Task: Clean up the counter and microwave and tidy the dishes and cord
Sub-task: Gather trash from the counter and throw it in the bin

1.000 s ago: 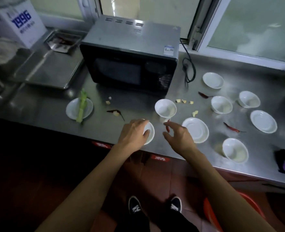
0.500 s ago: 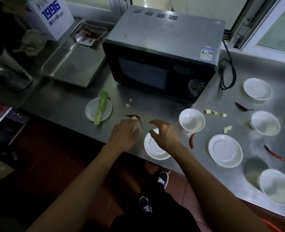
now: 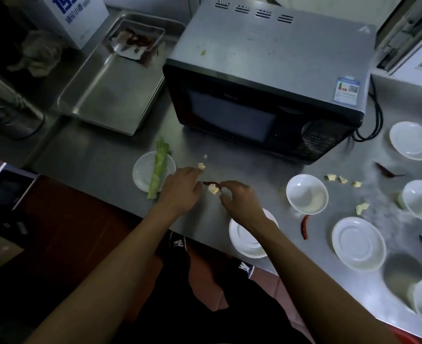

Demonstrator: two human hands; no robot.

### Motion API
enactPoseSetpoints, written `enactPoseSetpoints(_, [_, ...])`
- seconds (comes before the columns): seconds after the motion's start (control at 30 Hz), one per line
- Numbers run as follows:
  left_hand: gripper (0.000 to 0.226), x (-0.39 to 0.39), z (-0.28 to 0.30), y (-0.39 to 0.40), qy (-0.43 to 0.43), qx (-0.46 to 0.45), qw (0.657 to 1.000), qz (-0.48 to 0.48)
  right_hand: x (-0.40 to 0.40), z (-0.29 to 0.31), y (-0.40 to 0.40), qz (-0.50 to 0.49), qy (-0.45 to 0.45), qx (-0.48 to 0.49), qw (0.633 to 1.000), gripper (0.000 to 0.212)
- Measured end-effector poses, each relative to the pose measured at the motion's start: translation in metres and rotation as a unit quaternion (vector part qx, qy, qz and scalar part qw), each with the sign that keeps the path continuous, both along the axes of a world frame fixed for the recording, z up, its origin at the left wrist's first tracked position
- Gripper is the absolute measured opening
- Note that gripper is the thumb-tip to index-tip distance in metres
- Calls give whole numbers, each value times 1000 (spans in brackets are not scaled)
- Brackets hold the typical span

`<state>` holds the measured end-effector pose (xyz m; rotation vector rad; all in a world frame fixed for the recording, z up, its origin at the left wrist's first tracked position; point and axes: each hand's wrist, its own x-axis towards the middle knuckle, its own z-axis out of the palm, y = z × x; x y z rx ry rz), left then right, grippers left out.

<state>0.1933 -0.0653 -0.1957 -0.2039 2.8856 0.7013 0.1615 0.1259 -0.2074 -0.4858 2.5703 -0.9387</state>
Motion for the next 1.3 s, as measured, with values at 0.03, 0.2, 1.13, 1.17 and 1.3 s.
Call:
enactPoseSetpoints(0.03, [48,-6,-5,-5,0,-1,1000,-17,1,-4,-6,-11,-7,8,1000,29])
enactPoseSetpoints(0.2, [31,-40,-27,-25,10,-7,992,-123,7,-22,-34,-98,-11,29,995,33])
enactPoseSetpoints(1.13, [26,-85,-74,-53,41,-75,967,-241,19,-66,-96,-172,75,117,975,34])
enactPoseSetpoints(1.17, [27,-86,-76,-53,39,-75,967,-241,19,-66,-96,-175,75,116,975,34])
enactPoseSetpoints(1.3, [36,-90,-77,-53,23,-67,966,-251,17,-68,-96,-181,76,113,974,31])
